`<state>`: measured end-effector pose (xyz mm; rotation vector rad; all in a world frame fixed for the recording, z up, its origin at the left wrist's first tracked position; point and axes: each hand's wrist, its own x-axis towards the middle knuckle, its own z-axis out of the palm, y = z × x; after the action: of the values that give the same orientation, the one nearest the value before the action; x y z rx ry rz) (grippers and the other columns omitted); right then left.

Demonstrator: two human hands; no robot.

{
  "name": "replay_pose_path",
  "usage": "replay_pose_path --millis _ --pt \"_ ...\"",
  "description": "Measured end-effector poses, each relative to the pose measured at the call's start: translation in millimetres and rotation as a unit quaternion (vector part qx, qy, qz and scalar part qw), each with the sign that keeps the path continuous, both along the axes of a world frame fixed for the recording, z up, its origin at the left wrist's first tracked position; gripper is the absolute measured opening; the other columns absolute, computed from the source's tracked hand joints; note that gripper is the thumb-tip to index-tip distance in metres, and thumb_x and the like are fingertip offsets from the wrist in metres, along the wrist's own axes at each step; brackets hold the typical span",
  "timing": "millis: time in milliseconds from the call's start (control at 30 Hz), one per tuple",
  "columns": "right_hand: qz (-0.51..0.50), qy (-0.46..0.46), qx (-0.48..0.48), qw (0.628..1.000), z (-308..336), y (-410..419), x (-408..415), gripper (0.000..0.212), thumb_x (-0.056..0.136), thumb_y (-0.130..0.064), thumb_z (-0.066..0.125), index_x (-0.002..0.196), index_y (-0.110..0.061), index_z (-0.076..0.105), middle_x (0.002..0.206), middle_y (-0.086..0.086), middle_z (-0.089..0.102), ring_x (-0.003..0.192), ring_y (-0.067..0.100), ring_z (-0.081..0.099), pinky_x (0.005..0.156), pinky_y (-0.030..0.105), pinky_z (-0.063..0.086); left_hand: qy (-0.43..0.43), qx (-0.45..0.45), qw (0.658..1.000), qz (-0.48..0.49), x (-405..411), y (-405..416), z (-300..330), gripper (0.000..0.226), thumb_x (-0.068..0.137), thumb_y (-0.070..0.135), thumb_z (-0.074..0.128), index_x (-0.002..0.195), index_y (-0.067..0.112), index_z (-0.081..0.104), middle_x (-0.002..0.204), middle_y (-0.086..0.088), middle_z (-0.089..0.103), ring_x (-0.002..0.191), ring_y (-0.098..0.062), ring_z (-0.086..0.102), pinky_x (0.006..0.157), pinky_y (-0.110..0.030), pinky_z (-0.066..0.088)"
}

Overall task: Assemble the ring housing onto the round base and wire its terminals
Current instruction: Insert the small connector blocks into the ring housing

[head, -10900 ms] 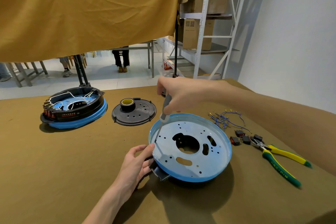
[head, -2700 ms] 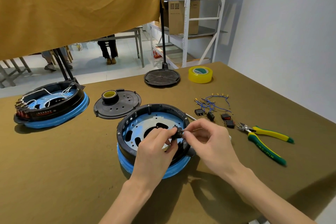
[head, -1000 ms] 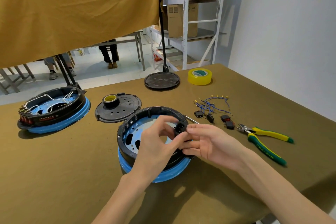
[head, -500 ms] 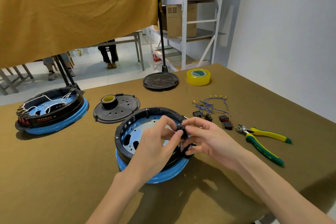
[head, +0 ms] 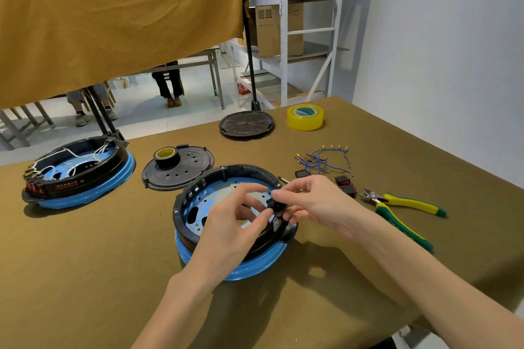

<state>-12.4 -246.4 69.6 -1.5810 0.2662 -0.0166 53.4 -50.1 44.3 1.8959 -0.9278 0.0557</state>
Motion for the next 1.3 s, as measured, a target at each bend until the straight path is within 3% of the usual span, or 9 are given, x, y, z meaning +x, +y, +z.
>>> replay_pose_path --millis 133,400,567,733,833,900,967,1167,1300 --pt "0.029 0.014 0.051 0.998 -2 0 0 0.035 0.097 -0.035 0.07 0.108 -0.002 0.074 0.092 0.022 0.077 0.076 0.024 0.074 0.067 0.027 0.06 0.043 -0.019 0.999 -0.025 -1 1 0 0.027 0.099 0.018 0.067 0.12 0.033 0.075 0.088 0.01 0.077 0.089 -0.014 0.074 0.086 -0.026 0.058" --pt "0.035 -0.025 0.125 0.991 -8 -4 -9 0.015 0.097 -0.01 0.067 0.102 -0.005 0.081 0.091 0.022 0.075 0.074 0.022 0.072 0.068 0.027 0.061 0.087 -0.032 0.995 -0.044 1 3 3 0.023 0.098 0.013 0.068 0.115 0.028 0.075 0.09 0.007 0.079 0.089 -0.011 0.076 0.089 -0.029 0.059" --pt "0.008 -0.119 -0.053 0.991 -14 6 -12 0.028 0.094 -0.005 0.07 0.118 -0.017 0.077 0.091 0.01 0.076 0.079 0.016 0.07 0.072 0.027 0.057 0.05 -0.007 0.998 -0.048 -1 -1 0 0.029 0.097 0.018 0.07 0.119 0.033 0.061 0.086 0.01 0.077 0.091 -0.011 0.074 0.091 -0.035 0.056" --pt "-0.085 -0.204 -0.21 0.952 -20 15 -11 0.025 0.089 -0.006 0.075 0.111 -0.018 0.074 0.08 -0.009 0.072 0.074 0.008 0.069 0.069 0.024 0.054 -0.015 0.029 0.999 -0.04 -4 -1 -3 0.049 0.097 0.027 0.069 0.141 0.042 0.052 0.095 0.024 0.074 0.104 0.001 0.069 0.099 -0.008 0.041" --pt "-0.088 -0.298 -0.375 0.873 -23 12 -16 0.02 0.089 -0.003 0.075 0.106 -0.013 0.076 0.091 -0.007 0.07 0.083 0.009 0.067 0.072 0.021 0.053 0.037 -0.001 0.998 -0.049 0 1 0 0.029 0.105 0.034 0.056 0.133 0.04 0.061 0.099 0.016 0.075 0.105 -0.007 0.069 0.096 -0.024 0.052" --pt "-0.048 -0.353 -0.477 0.803 -27 9 -19 0.019 0.091 -0.003 0.073 0.109 -0.01 0.075 0.097 -0.001 0.067 0.084 0.011 0.064 0.071 0.029 0.055 0.072 -0.025 0.996 -0.048 2 -1 3 0.021 0.105 0.036 0.054 0.119 0.034 0.07 0.095 0.007 0.076 0.097 -0.014 0.071 0.09 -0.034 0.058" --pt "-0.031 -0.369 -0.524 0.767 -32 7 -18 0.02 0.093 -0.004 0.071 0.111 -0.011 0.077 0.1 0.002 0.066 0.085 0.016 0.064 0.067 0.037 0.055 0.095 -0.017 0.994 -0.044 3 -3 6 0.018 0.103 0.033 0.059 0.115 0.032 0.073 0.094 0.005 0.077 0.093 -0.014 0.072 0.089 -0.035 0.059" --pt "-0.022 -0.357 -0.448 0.819 -41 3 -11 0.037 0.089 0.005 0.07 0.12 -0.015 0.072 0.106 -0.005 0.066 0.101 0.008 0.062 0.088 0.021 0.051 0.161 0.075 0.983 -0.042 17 2 12 0.015 0.101 0.03 0.064 0.109 0.035 0.076 0.093 0.01 0.079 0.09 -0.012 0.073 0.084 -0.033 0.059" --pt "-0.079 -0.355 -0.392 0.845 -42 -1 -8 0.025 0.088 0.0 0.075 0.109 -0.014 0.075 0.098 -0.008 0.068 0.093 0.009 0.064 0.079 0.02 0.051 0.201 0.1 0.974 -0.026 22 -3 12 0.008 0.095 0.029 0.073 0.101 0.032 0.077 0.092 0.012 0.08 0.09 -0.006 0.074 0.086 -0.031 0.058"
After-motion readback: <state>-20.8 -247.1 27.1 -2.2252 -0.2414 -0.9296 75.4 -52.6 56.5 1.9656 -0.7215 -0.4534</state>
